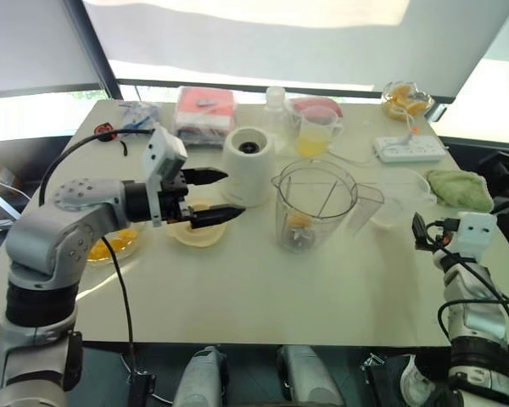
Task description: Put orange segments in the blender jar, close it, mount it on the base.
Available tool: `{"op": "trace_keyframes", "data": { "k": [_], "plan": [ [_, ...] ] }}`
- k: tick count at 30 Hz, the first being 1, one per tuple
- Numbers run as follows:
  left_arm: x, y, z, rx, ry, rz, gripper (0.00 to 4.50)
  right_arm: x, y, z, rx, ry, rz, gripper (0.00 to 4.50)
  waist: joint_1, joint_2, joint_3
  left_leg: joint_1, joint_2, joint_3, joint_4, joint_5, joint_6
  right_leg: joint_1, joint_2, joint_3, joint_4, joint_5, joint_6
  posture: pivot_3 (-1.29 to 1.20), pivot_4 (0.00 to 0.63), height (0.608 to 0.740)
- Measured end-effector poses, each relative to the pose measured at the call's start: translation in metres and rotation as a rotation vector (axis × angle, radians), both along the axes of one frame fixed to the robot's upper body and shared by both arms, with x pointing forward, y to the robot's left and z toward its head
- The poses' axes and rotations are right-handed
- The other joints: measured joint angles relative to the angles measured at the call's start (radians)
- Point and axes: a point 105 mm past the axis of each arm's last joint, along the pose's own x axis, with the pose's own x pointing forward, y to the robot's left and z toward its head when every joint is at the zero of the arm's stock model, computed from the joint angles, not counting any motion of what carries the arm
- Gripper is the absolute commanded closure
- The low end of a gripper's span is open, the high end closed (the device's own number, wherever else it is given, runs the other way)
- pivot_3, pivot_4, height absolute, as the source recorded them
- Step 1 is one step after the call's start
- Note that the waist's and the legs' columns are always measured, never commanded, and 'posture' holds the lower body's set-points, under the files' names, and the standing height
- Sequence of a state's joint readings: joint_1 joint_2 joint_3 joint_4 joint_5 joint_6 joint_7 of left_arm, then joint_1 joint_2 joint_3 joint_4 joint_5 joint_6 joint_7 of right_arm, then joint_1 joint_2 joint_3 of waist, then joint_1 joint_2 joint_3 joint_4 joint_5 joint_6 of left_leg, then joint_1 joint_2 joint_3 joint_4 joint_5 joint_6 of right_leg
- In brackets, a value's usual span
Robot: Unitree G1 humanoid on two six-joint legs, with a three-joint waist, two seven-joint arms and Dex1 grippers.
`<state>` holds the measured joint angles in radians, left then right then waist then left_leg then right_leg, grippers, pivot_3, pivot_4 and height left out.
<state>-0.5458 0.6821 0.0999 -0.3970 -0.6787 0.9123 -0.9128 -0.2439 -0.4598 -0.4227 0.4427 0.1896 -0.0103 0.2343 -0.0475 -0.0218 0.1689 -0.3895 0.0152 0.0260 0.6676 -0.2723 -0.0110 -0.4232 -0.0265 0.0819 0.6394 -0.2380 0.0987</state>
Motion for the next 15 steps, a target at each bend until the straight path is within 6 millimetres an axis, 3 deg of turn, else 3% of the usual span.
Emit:
{"op": "trace_keyframes", "data": {
  "k": [15],
  "plan": [
    [0.001,-0.001,-0.001,0.007,-0.015,0.022,0.09,0.012,-0.009,-0.013,-0.027,0.043,-0.053,0.0,-0.022,0.0,0.0,0.0,0.0,-0.001,0.0,0.0,0.0,0.0,0.0,0.0,0.0,0.002,0.003,0.0,0.15,0.74]
  ]
}}
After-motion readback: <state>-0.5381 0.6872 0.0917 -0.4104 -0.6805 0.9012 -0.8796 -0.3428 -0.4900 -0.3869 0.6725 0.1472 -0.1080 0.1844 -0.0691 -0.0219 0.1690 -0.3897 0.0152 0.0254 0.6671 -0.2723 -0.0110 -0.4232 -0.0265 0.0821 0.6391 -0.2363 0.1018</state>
